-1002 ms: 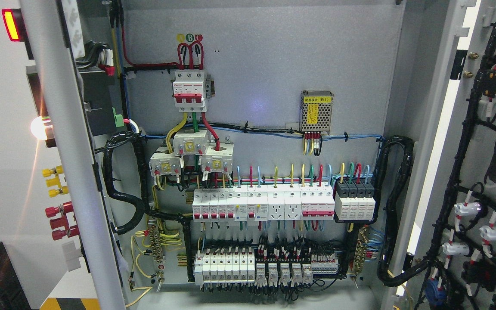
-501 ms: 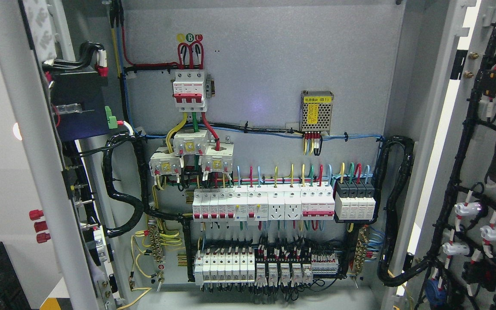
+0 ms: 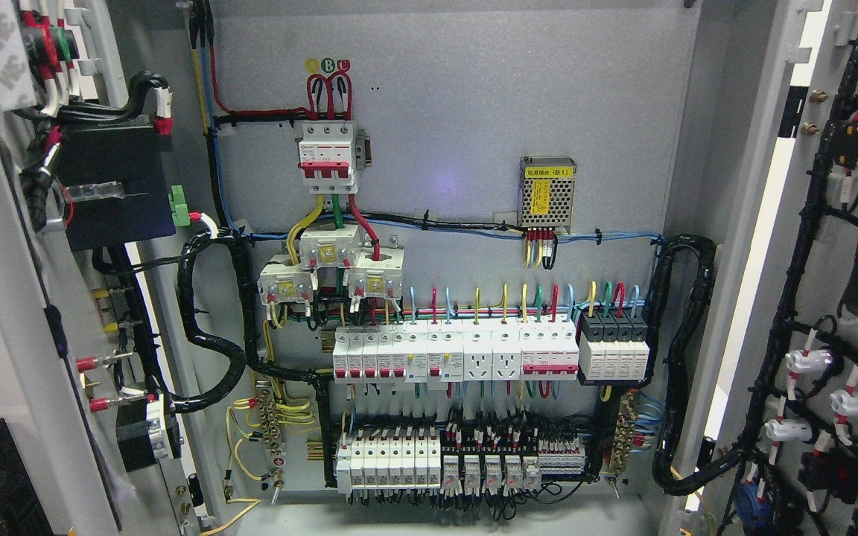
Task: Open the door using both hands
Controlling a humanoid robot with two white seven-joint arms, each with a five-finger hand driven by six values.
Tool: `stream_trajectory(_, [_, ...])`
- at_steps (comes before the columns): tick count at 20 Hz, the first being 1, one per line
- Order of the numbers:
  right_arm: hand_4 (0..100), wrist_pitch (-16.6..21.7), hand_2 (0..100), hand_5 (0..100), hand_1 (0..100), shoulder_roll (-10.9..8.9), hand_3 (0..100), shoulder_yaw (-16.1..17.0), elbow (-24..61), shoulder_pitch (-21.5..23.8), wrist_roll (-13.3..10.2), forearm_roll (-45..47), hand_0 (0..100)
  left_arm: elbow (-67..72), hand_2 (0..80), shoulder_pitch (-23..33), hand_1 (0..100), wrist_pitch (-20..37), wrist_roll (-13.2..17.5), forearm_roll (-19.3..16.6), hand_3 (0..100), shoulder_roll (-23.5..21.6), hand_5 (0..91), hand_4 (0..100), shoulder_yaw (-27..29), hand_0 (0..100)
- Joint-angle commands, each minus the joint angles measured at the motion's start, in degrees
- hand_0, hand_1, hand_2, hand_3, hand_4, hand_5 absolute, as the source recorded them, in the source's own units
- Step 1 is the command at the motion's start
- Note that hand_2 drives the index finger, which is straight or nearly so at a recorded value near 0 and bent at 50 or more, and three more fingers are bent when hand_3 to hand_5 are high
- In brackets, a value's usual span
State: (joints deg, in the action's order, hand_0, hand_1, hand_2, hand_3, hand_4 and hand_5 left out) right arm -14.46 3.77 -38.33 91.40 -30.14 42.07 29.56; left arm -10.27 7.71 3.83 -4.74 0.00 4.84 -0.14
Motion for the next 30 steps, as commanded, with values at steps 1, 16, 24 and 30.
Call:
stream_trajectory(1, [0,-0.3,0,0,0,3.08,0,-0.6,-2.4,-0.6,0.0,0.0,19,-7.0,0.0,2.2,0,0.1,0.5,-0.7,0,-0.9,0.0,0,-3.0,0])
stream_trajectory(16, [0,-0.3,0,0,0,4.05,0,-4.6,-2.3,-2.8,0.0,-0.1,19,-23.8,0.0,9.9,0,3.3,0.5,-0.5,0,-4.2,0.0,0,-15.0,0])
stream_trajectory(24, [0,-0.3,0,0,0,4.05,0,-5.3,-4.9,-4.1,0.0,0.0,19,-38.2,0.0,15.3,0,3.3,0.5,-0.5,0,-7.3,0.0,0,-18.1,0])
stream_trajectory(30, [0,-0.1,0,0,0,4.40,0,-6.6,-5.3,-4.9,0.0,0.1,19,-48.3,0.0,18.6,0,3.3,0.5,-0.4,0,-9.0,0.0,0,-19.5,0])
